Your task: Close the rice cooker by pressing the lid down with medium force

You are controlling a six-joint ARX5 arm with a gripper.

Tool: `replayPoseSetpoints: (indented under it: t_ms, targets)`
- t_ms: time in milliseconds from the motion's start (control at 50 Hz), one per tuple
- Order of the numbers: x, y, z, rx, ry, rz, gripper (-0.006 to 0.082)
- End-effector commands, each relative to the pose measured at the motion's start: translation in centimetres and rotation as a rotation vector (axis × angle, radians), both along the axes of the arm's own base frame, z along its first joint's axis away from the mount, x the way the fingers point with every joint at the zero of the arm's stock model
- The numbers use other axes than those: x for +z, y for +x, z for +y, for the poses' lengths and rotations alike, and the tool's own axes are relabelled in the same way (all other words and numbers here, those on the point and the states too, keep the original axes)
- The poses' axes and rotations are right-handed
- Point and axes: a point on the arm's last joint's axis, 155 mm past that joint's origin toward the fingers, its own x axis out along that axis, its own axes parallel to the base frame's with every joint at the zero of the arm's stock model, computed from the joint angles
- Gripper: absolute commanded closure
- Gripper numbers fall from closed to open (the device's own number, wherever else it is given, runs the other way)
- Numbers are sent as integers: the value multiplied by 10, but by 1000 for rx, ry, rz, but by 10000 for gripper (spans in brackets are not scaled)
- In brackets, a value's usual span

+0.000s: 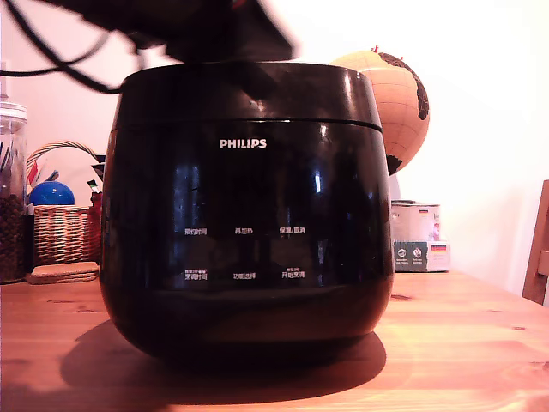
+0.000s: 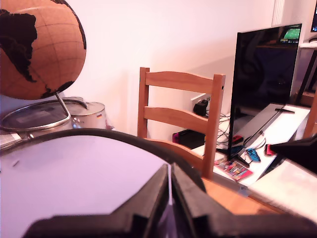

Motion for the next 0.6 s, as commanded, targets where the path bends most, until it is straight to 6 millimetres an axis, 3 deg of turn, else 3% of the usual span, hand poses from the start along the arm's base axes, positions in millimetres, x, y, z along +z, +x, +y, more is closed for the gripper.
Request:
replayPoseSetpoints:
  t_ms: [0, 120, 240, 580]
  targets:
    - [47, 7, 13, 35, -66, -89, 791]
    - [71, 22, 43, 115, -80, -128, 791]
    - [82, 37, 76, 205, -65, -148, 791]
    - [75, 75, 171, 470, -10, -108, 791]
